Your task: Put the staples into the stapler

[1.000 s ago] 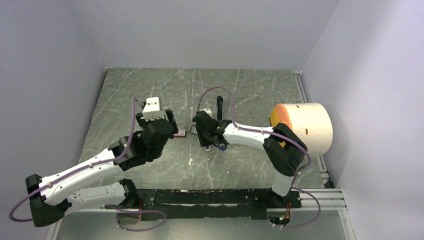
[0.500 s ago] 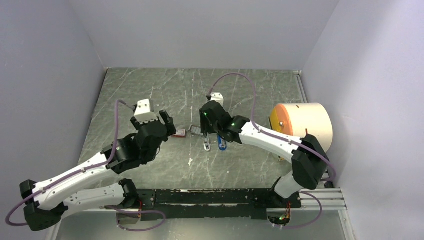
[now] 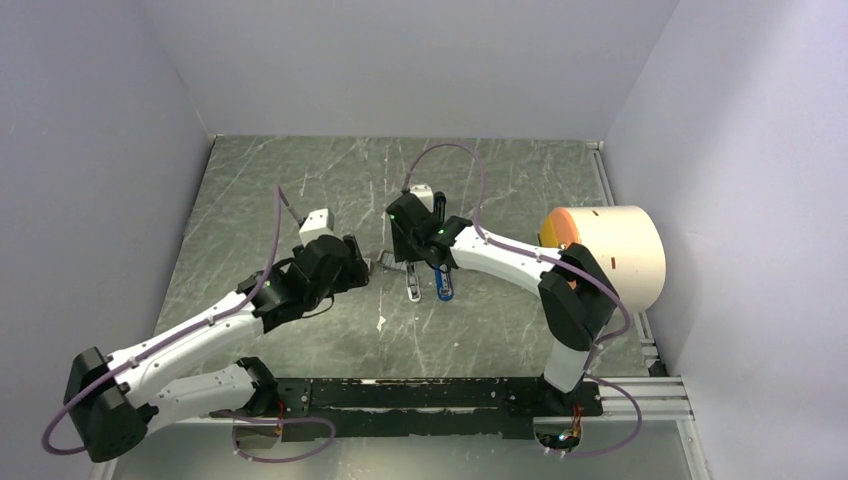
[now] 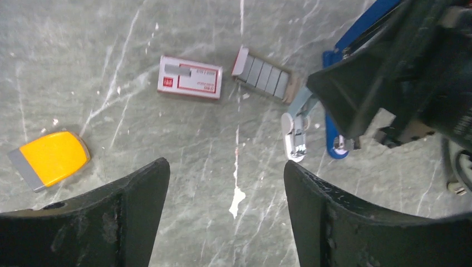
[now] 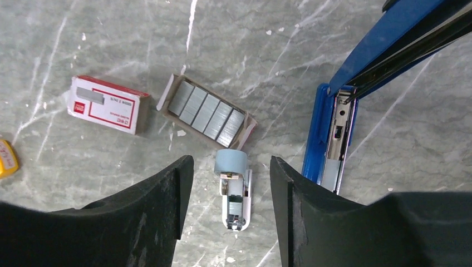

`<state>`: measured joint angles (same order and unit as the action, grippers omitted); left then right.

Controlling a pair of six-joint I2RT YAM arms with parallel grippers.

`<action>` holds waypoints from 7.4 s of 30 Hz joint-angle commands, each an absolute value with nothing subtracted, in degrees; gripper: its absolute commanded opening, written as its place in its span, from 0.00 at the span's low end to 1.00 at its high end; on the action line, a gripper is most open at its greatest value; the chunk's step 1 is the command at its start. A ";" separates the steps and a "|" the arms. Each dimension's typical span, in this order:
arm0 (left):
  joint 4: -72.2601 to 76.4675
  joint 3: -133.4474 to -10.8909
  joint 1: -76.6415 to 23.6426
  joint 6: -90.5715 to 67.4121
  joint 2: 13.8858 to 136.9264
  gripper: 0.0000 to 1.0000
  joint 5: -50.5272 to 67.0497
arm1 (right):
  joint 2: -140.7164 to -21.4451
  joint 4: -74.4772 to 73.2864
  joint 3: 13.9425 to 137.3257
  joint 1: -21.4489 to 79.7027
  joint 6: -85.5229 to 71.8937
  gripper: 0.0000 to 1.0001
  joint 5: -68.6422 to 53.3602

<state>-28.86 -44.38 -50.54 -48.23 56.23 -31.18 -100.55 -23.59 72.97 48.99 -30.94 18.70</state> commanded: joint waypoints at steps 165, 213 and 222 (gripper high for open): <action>-4.96 -31.67 -37.76 -49.82 71.61 0.46 -6.11 | -87.21 -31.52 73.98 44.03 -33.36 0.67 29.56; 0.10 -52.25 -39.65 -42.98 84.75 0.49 15.39 | -102.35 -30.58 89.12 31.91 -19.94 0.28 25.70; 1.34 -59.47 -43.36 -44.43 97.20 0.41 18.21 | -99.45 -27.27 82.97 30.63 -25.63 0.27 25.50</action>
<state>0.40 -56.05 -41.52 -43.68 92.92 14.68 -102.21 -30.55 84.23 31.00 -22.57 24.32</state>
